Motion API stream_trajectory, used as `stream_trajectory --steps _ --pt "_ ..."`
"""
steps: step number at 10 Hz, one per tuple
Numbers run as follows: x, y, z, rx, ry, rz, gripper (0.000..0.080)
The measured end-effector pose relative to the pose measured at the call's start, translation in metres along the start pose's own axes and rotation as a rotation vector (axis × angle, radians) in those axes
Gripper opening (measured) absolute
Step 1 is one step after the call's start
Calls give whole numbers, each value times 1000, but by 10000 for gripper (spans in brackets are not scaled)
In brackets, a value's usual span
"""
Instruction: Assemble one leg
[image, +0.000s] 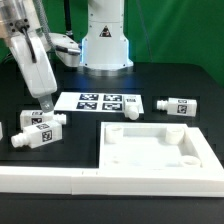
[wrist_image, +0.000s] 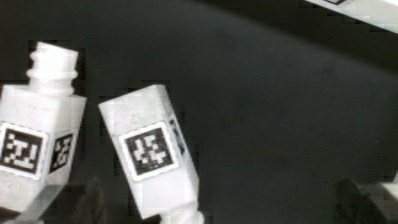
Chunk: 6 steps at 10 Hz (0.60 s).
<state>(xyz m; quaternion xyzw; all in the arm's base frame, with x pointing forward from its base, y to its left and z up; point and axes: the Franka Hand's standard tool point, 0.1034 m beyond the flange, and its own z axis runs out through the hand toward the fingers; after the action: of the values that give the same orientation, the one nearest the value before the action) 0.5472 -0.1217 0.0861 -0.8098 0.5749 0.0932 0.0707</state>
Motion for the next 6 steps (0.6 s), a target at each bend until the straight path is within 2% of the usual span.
stream_trajectory --steps 1,2,3,4,5,6 --pt "1 1 1 6 -4 12 649" --pt "3 8 4 61 -35 88 649" --pt "4 27 7 103 -52 157 649" --pt "1 48 13 135 -76 234 649" --pt "0 57 14 123 -74 229 649" --pt "-2 55 14 115 -95 203 649"
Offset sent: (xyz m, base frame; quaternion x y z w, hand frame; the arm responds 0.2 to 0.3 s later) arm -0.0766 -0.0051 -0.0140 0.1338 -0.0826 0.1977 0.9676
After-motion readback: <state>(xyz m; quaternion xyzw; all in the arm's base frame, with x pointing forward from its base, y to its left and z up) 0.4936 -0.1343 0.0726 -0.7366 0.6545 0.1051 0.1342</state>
